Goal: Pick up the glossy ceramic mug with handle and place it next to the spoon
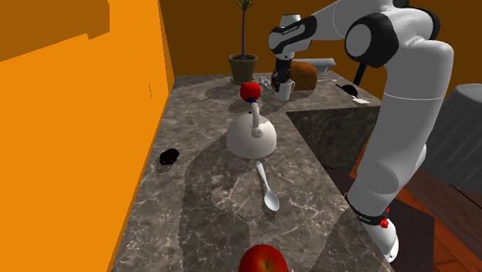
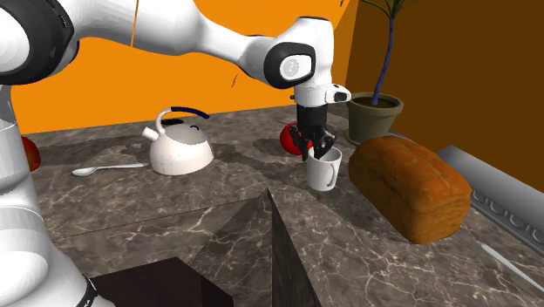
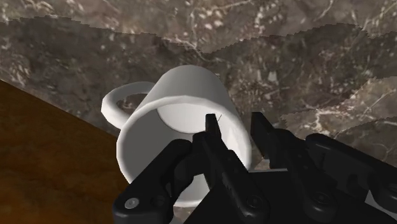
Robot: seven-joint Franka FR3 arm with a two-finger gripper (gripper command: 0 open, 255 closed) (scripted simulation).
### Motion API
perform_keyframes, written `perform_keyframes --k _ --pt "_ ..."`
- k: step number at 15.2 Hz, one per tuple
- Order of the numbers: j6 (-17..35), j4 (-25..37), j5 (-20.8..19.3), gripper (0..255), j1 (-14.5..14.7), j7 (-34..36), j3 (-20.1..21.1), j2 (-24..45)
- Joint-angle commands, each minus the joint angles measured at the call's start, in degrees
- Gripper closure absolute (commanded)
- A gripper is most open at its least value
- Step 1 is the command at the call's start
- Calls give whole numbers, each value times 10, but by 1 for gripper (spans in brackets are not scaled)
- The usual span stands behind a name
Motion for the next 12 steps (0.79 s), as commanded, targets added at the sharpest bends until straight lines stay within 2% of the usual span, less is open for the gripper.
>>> perform_keyframes --k 1,8,12 --pt "0 0 0 255 0 0 0 0" --pt "0 0 0 255 0 0 0 0" --pt "-29 23 -2 255 0 1 -1 -6"
